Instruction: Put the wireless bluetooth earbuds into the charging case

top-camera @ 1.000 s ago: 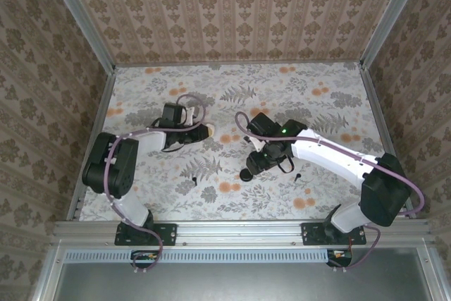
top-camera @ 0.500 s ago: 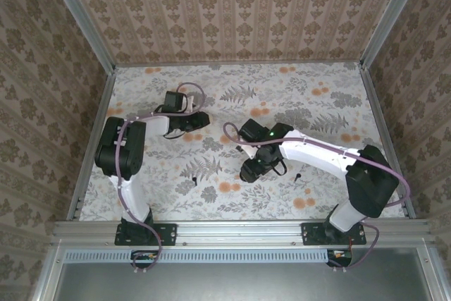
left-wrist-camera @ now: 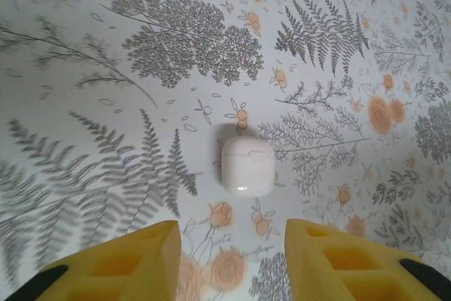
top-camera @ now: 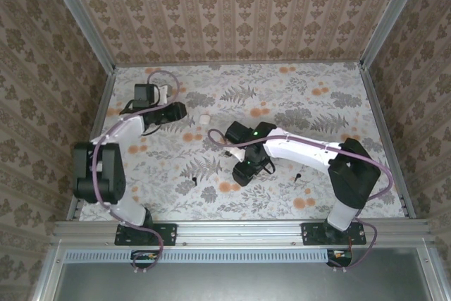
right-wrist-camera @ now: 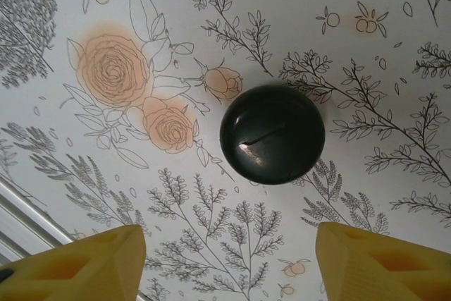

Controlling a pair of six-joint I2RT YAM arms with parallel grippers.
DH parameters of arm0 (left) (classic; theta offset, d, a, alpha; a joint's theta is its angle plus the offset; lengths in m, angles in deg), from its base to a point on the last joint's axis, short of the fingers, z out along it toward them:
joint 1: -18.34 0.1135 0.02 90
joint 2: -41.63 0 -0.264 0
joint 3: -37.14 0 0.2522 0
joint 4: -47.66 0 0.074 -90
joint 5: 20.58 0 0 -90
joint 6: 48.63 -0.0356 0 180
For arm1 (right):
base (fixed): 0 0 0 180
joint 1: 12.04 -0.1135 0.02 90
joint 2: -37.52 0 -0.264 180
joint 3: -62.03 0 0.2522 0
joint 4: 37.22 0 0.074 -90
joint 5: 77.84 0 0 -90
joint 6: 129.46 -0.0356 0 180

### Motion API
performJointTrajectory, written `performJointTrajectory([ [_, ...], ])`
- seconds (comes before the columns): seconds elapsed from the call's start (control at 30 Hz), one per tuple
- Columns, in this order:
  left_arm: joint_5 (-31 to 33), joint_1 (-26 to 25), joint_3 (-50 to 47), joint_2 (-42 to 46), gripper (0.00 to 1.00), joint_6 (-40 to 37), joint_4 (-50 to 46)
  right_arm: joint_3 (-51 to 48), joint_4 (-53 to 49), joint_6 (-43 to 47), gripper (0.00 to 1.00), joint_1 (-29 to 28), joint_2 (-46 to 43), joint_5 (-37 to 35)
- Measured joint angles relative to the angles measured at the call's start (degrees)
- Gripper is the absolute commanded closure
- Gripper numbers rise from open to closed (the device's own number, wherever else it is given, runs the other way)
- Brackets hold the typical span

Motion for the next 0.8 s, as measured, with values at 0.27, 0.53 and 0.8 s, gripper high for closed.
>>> performJointTrajectory([
  [0.27, 0.04, -0.50, -17.07, 13.38, 0.56, 0.68, -0.15, 5.20, -3.13, 5.33, 0.20, -0.35, 5.60, -4.50],
  [0.53, 2.29, -3.74, -31.54, 30.84, 0.53, 5.16, 0.02, 7.67, -4.42, 9.62, 0.15, -0.39, 12.07, -5.66],
  [0.8, 6.78, -3.74, -33.31, 39.93, 0.49, 6.03, -0.33, 9.75, -4.39, 11.39, 0.19, -0.39, 17.49, -5.66],
])
